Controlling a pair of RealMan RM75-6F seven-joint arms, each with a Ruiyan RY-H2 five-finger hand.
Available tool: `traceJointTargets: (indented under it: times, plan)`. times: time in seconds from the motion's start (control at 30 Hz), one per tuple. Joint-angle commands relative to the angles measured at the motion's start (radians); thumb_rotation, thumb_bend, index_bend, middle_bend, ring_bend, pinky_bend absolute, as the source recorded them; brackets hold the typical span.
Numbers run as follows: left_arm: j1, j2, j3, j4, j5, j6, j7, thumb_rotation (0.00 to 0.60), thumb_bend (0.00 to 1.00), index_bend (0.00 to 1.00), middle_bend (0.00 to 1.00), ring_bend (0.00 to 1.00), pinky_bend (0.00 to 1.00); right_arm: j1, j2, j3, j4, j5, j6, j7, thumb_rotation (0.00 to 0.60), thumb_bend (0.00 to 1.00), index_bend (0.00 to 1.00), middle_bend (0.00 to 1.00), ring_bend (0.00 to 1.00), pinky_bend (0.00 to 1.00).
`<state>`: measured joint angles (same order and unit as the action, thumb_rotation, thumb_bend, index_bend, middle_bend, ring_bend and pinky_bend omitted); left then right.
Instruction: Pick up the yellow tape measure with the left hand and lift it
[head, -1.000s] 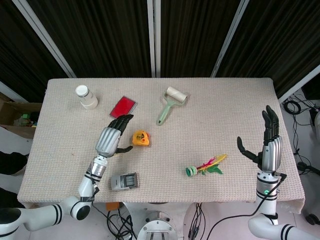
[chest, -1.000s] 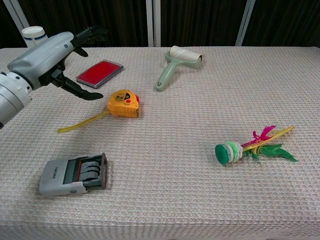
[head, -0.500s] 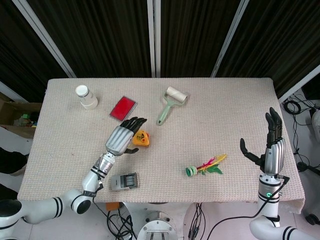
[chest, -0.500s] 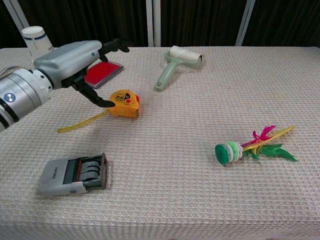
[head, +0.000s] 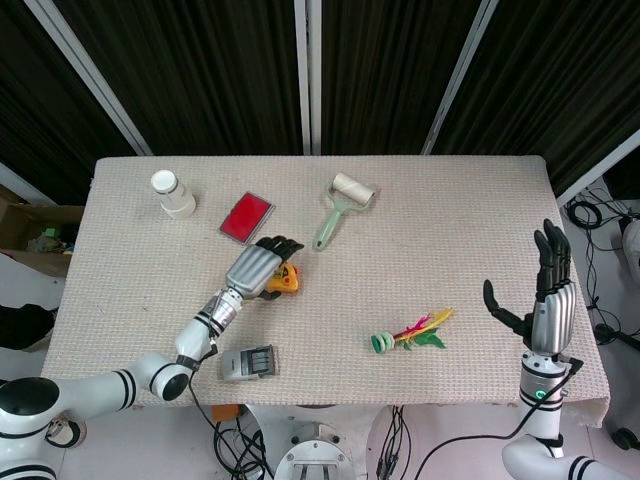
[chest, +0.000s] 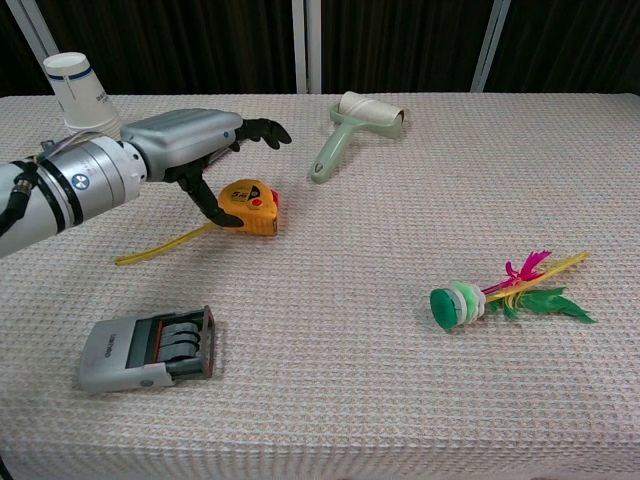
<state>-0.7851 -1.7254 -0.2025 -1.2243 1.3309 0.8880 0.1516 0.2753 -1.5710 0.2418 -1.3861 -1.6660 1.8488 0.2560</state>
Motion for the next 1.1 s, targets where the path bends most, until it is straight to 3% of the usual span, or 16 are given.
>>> traceJointTargets:
  times: [0.03, 0.23, 0.77, 1.1]
  plan:
    - [-0.005, 0.0, 0.003, 0.009, -0.021, -0.027, -0.033, 0.6, 0.19, 0.18, 0.2, 0.17, 0.23, -0.001, -0.002, -0.001, 0.003, 0.0, 0.001, 0.004, 0.6, 0.33, 0.0, 0.0, 0.0, 0.0]
    - [-0.016, 0.003, 0.015, 0.023, -0.023, -0.045, -0.055, 0.6, 0.21, 0.25, 0.23, 0.19, 0.23, -0.002, -0.007, 0.0, 0.004, 0.015, -0.01, 0.032, 0.6, 0.33, 0.0, 0.0, 0.0, 0.0]
    - [-0.031, -0.009, 0.024, 0.059, -0.05, -0.063, -0.074, 0.6, 0.23, 0.31, 0.32, 0.29, 0.3, -0.007, -0.005, -0.002, 0.004, 0.013, -0.008, 0.021, 0.6, 0.33, 0.0, 0.0, 0.0, 0.0]
    - [-0.026, -0.026, 0.014, 0.075, -0.051, -0.038, -0.139, 0.6, 0.27, 0.47, 0.48, 0.43, 0.43, -0.008, -0.01, -0.004, 0.007, 0.013, -0.011, 0.017, 0.6, 0.33, 0.0, 0.0, 0.0, 0.0]
